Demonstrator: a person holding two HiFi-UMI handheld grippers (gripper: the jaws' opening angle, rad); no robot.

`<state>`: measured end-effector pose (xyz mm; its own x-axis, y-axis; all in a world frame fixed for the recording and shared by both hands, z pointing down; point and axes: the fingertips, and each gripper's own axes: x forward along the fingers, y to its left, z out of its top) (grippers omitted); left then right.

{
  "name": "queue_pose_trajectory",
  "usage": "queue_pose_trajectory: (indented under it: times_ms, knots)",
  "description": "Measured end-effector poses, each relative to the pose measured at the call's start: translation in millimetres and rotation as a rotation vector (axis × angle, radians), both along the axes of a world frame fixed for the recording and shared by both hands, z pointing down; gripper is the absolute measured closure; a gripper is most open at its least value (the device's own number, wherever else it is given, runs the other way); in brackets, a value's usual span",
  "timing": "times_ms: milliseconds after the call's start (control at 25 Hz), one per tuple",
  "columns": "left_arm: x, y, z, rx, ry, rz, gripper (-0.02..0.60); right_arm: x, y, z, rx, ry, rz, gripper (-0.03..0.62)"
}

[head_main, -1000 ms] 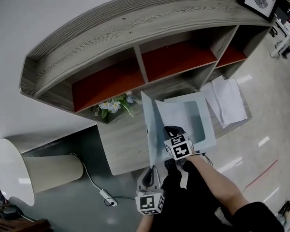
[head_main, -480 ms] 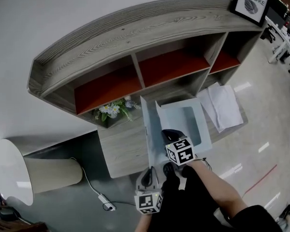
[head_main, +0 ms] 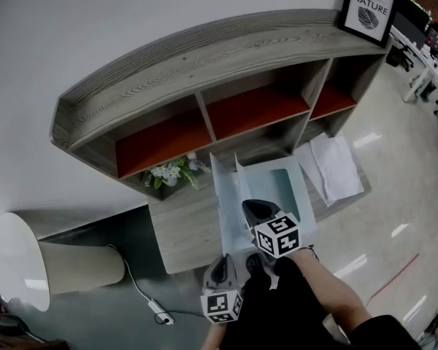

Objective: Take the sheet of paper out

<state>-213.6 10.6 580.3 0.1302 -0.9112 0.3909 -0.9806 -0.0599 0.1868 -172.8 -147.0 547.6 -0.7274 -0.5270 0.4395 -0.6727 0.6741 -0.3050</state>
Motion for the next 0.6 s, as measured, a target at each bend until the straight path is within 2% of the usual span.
queue_pose_trajectory:
  times_ms: [360, 600]
  knots:
    - [14, -10, -7, 0.014, -0.015, 0.054, 0.566, 22, 9, -50, 0.077, -0.075, 0.008, 0.580]
    - [28, -14, -8, 0.024, -0.025, 0.090, 0.566, 44, 14, -74, 0.090, -0.130, 0.025, 0.580]
